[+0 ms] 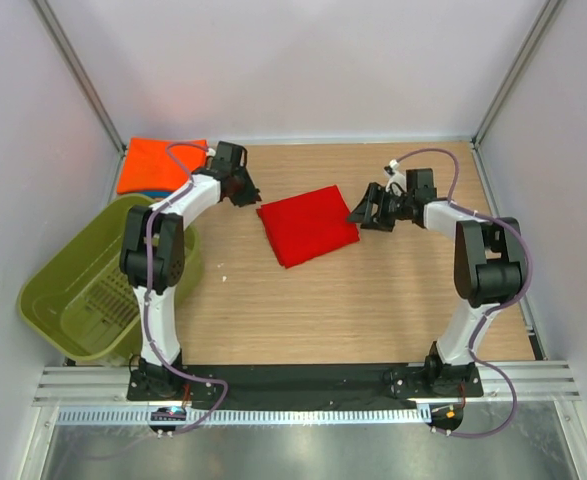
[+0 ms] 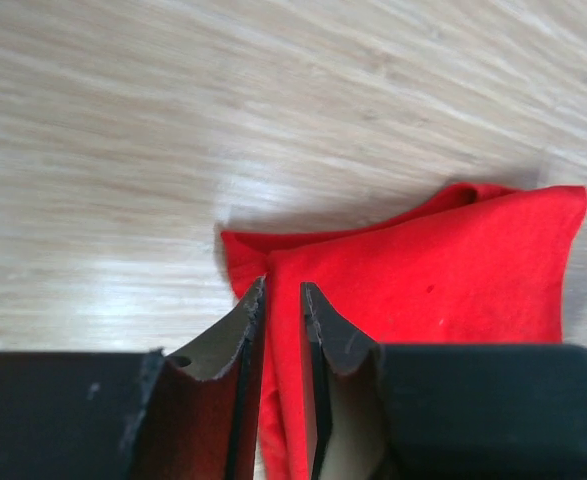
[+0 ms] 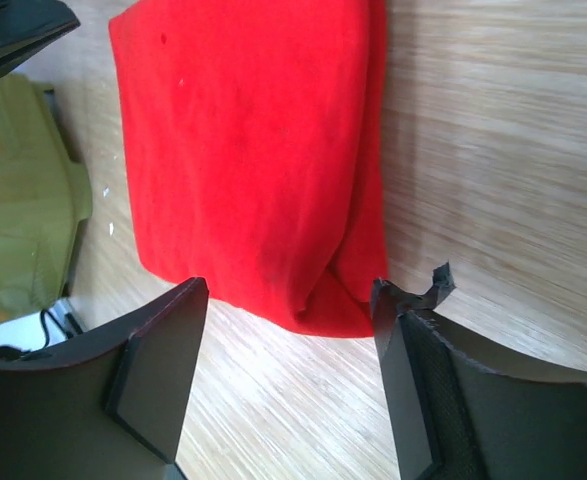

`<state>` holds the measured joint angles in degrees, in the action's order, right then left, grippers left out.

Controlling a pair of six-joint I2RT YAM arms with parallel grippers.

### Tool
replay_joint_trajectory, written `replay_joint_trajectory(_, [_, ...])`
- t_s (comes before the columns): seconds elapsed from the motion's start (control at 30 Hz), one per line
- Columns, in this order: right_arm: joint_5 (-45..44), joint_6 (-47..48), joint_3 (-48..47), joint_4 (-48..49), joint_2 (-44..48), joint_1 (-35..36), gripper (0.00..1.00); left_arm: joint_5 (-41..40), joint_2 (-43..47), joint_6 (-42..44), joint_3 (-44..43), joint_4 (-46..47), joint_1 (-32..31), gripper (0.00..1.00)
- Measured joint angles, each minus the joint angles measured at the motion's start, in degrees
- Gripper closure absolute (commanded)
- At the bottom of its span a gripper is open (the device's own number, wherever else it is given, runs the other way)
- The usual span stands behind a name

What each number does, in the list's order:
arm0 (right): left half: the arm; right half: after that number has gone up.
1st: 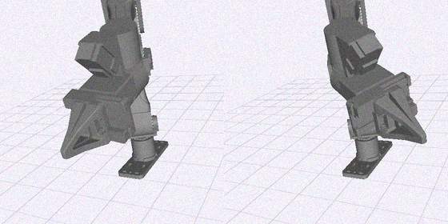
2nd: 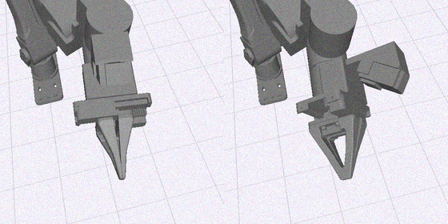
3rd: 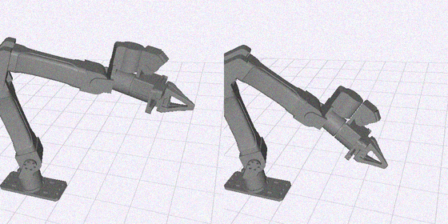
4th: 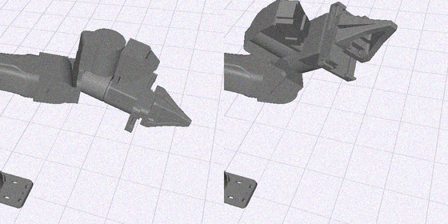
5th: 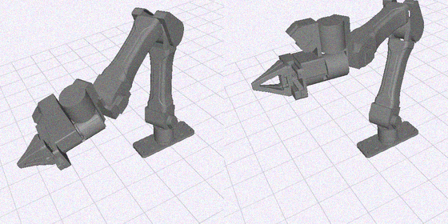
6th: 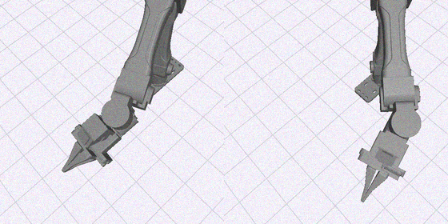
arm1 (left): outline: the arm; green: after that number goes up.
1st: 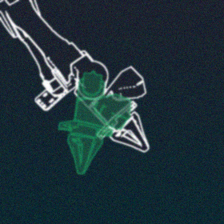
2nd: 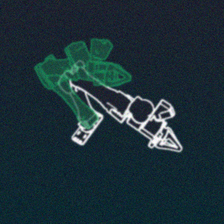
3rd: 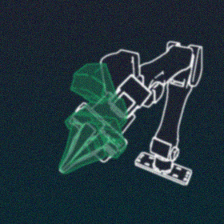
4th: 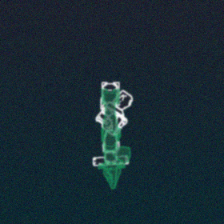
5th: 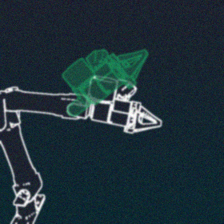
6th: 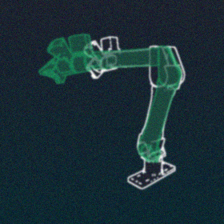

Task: Fold and stack the t-shirts
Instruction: Fold the tshirt

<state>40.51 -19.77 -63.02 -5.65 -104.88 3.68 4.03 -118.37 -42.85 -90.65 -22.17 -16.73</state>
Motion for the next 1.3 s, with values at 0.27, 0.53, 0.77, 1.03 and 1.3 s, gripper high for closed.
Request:
replay_joint_trajectory(0.27, [1.66,-0.04,0.42,0.87,-1.77,2.12,0.44,-0.42,1.27,0.2,-0.04,-3.15,-0.11,0.79])
replay_joint_trajectory(0.53, [-0.57,-2.49,6.58,2.8,-1.75,3.04,0.84,3.74,2.01,1.09,0.98,-0.98,-1.09,0.78])
replay_joint_trajectory(0.77, [-4.22,-8.87,14.16,3.93,3.58,5.05,0.91,8.83,2.51,4.63,3.72,1.92,-3.98,0.75])
replay_joint_trajectory(1.03, [-14.53,-13.79,18.36,-0.76,12.28,9.51,0.47,10.16,7.17,6.1,11.17,3.17,-8.37,0.74])
replay_joint_trajectory(1.3, [-23.87,-12.76,10.45,-19.71,16.52,9.29,0.64,11.32,9.79,5.77,13.38,3.91,-9.73,0.72])
